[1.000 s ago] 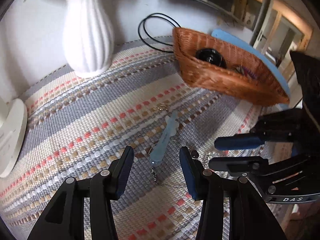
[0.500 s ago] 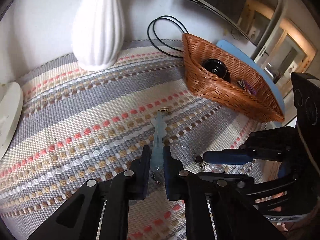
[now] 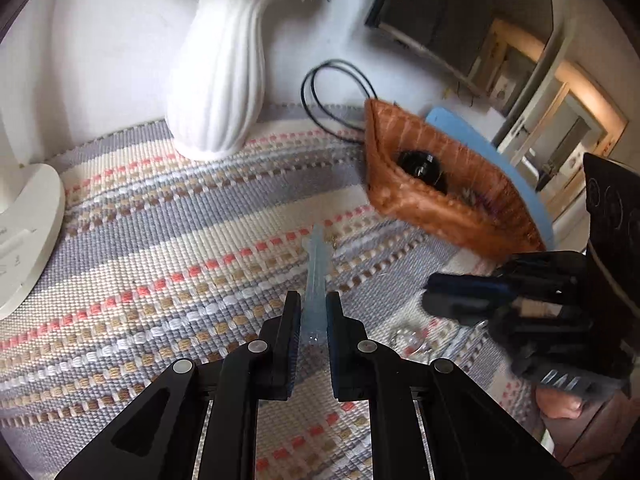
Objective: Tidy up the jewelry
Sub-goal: 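Carry the blue tag keychain and bead bracelet into the basket and open both tools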
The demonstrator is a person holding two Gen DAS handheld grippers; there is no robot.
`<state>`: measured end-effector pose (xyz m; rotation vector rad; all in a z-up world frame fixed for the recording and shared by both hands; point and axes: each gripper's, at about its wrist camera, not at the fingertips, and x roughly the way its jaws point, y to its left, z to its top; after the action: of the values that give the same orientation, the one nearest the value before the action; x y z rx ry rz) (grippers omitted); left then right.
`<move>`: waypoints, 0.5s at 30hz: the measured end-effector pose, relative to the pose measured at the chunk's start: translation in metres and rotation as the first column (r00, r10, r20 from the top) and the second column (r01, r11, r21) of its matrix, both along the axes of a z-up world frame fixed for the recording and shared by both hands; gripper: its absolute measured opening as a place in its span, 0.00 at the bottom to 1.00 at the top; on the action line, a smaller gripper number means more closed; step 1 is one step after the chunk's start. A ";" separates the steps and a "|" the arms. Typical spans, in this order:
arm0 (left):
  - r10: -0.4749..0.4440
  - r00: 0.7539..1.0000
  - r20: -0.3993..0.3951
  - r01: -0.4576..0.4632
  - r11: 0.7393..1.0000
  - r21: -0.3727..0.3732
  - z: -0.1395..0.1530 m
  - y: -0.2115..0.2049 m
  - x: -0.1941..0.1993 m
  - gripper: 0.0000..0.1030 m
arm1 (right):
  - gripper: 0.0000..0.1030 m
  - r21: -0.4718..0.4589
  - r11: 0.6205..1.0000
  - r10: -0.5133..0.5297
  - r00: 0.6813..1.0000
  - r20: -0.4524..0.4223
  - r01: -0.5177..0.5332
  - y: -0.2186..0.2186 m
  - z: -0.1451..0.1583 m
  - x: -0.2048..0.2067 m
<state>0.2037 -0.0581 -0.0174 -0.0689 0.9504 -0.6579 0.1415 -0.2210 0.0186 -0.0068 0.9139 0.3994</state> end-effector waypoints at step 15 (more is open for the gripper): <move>-0.015 0.998 0.055 0.017 1.000 -0.023 0.030 -0.022 -0.016 0.12 | 0.12 0.102 0.984 -0.158 0.977 0.143 0.144 -0.080 0.083 -0.017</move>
<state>0.1875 -0.0798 0.0123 -0.0640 0.8914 -0.6825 0.1246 -0.3013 0.1018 0.1141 0.7409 0.2938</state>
